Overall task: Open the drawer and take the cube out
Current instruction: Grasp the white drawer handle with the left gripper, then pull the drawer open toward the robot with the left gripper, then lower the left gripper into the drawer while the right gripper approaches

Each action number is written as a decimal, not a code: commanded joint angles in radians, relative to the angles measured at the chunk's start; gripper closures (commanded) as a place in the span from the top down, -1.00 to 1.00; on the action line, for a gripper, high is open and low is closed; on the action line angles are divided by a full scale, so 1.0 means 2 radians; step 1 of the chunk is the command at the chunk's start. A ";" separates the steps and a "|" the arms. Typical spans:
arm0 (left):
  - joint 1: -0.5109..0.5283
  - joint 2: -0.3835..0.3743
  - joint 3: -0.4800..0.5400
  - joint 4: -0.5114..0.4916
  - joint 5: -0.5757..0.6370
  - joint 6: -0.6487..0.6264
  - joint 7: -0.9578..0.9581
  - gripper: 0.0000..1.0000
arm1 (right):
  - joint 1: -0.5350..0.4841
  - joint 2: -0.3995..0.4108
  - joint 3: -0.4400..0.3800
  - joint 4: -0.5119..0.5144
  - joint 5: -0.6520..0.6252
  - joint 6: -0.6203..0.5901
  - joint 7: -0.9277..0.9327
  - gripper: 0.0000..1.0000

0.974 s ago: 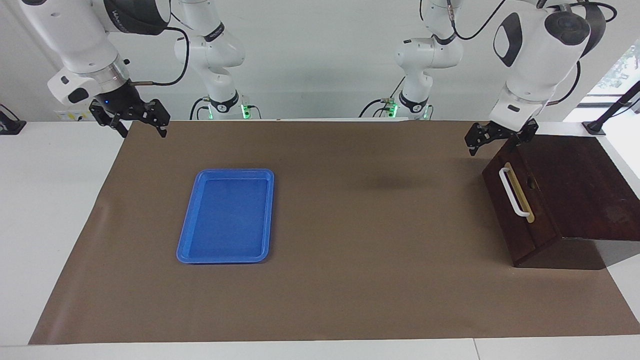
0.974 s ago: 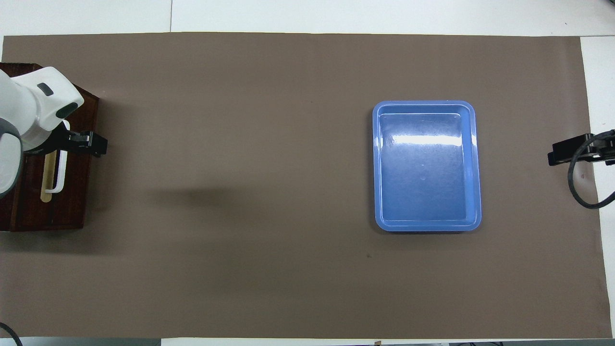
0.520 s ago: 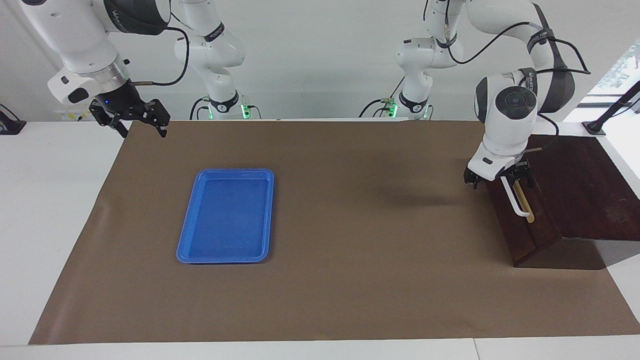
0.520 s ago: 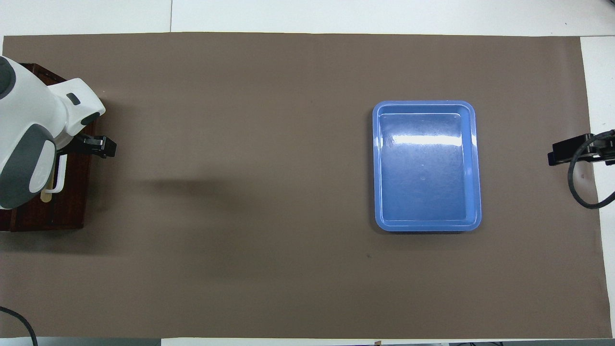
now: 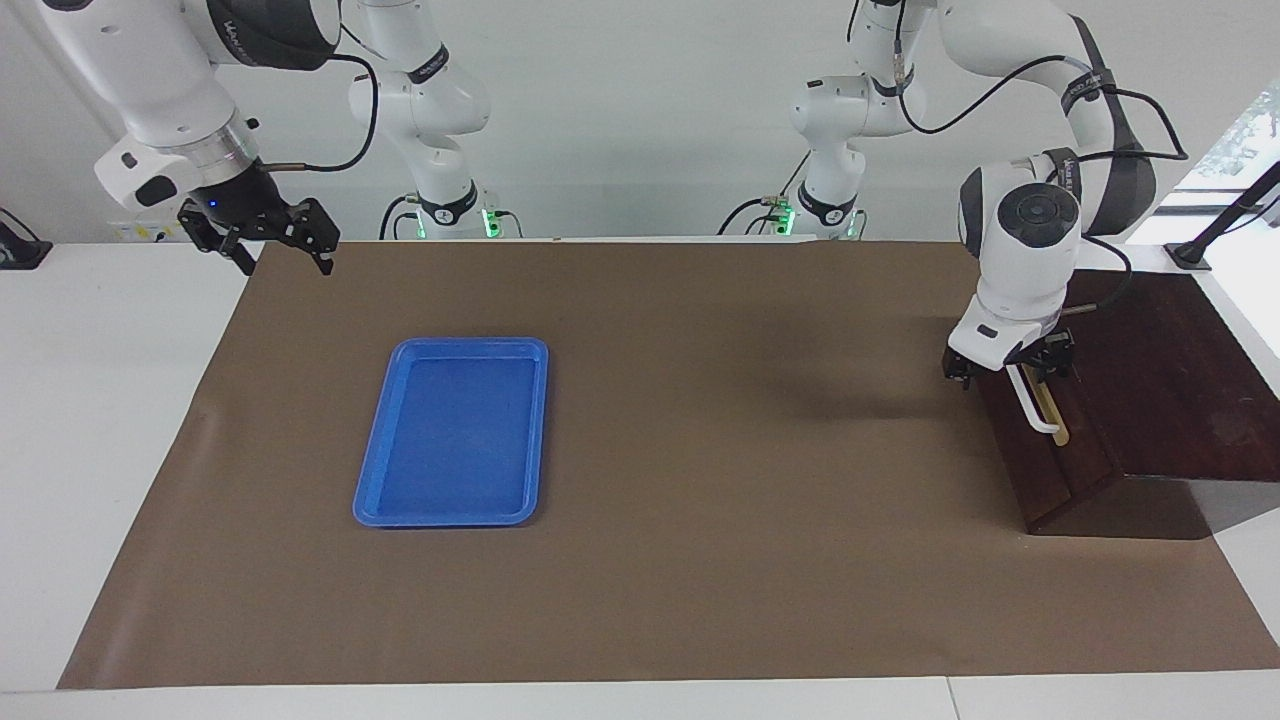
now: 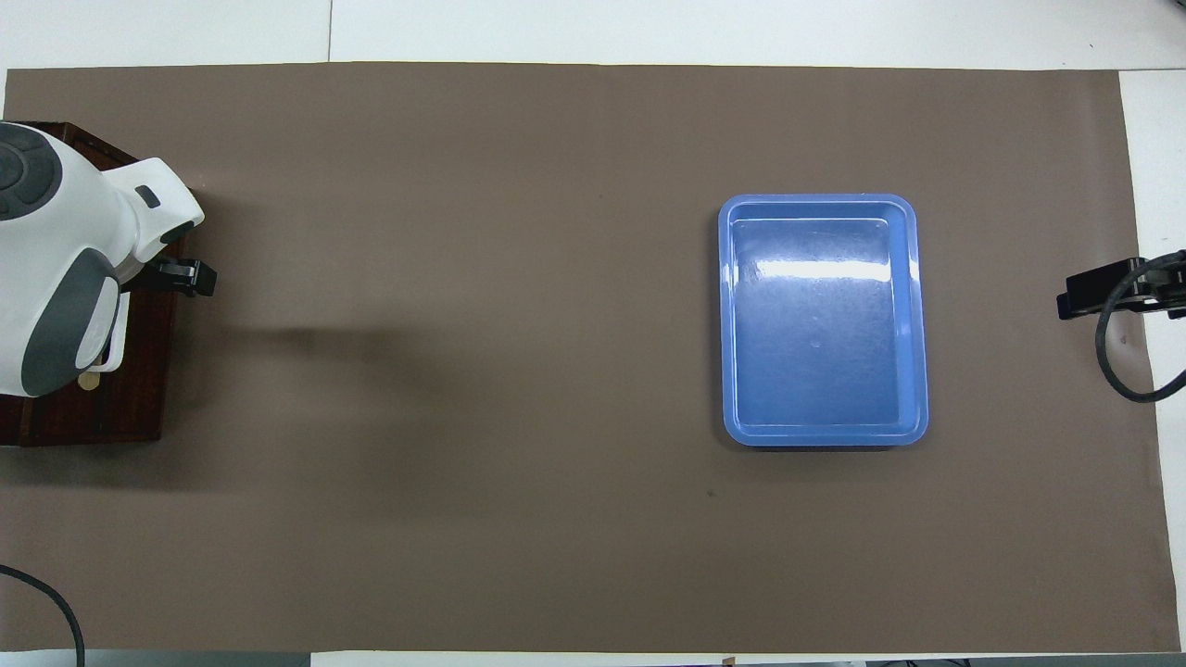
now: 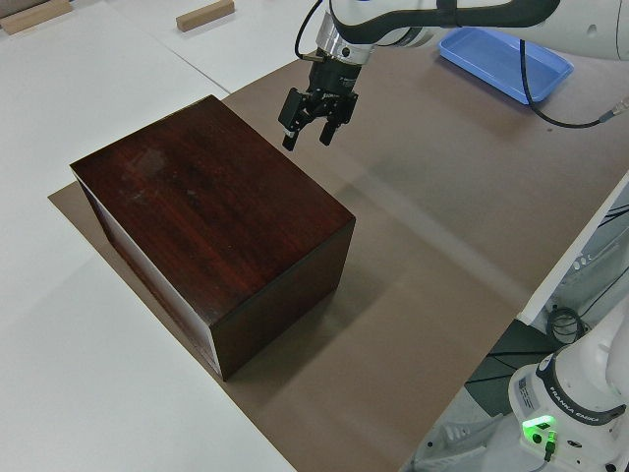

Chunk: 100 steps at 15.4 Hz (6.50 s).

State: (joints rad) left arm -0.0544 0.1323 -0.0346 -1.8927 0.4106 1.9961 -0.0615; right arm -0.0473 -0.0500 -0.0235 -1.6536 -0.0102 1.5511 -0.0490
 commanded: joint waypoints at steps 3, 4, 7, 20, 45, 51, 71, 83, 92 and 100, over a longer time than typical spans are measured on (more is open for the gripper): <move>0.016 -0.003 -0.001 -0.026 0.013 0.033 0.001 1.00 | -0.009 -0.011 0.005 -0.014 0.001 0.008 0.011 1.00; 0.017 -0.003 -0.001 -0.035 0.013 0.041 0.001 1.00 | -0.009 -0.011 0.004 -0.015 0.001 0.008 0.011 1.00; 0.019 -0.005 -0.001 -0.048 0.013 0.058 0.002 1.00 | -0.011 -0.012 0.003 -0.015 0.006 0.007 0.039 1.00; 0.018 -0.008 -0.003 -0.067 0.013 0.075 0.004 1.00 | -0.013 -0.014 0.001 -0.021 0.016 0.007 0.105 1.00; -0.091 -0.009 -0.003 -0.055 -0.008 0.033 -0.007 1.00 | -0.014 -0.021 0.003 -0.064 0.051 0.045 0.170 1.00; -0.093 -0.009 -0.003 -0.055 -0.008 0.030 -0.007 1.00 | -0.013 -0.021 0.005 -0.065 0.051 0.046 0.172 1.00; -0.054 -0.033 0.008 0.094 -0.145 -0.110 -0.073 1.00 | -0.012 -0.021 0.007 -0.064 0.051 0.044 0.173 1.00; 0.030 -0.037 0.008 0.103 -0.186 -0.124 -0.385 1.00 | -0.002 -0.021 0.009 -0.064 0.052 0.043 0.205 1.00; 0.053 -0.040 0.008 0.074 -0.188 -0.082 -0.492 1.00 | 0.028 0.001 0.009 -0.064 0.084 0.053 0.318 1.00; 0.082 -0.012 0.008 0.062 -0.201 -0.060 -0.575 1.00 | 0.051 0.028 0.008 -0.060 0.131 0.052 0.405 1.00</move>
State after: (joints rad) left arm 0.0947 0.1133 -0.0111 -1.7555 0.0321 1.8512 -1.1573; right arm 0.0621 -0.0008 -0.0085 -1.7680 0.1937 1.6536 0.7176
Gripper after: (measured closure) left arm 0.000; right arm 0.000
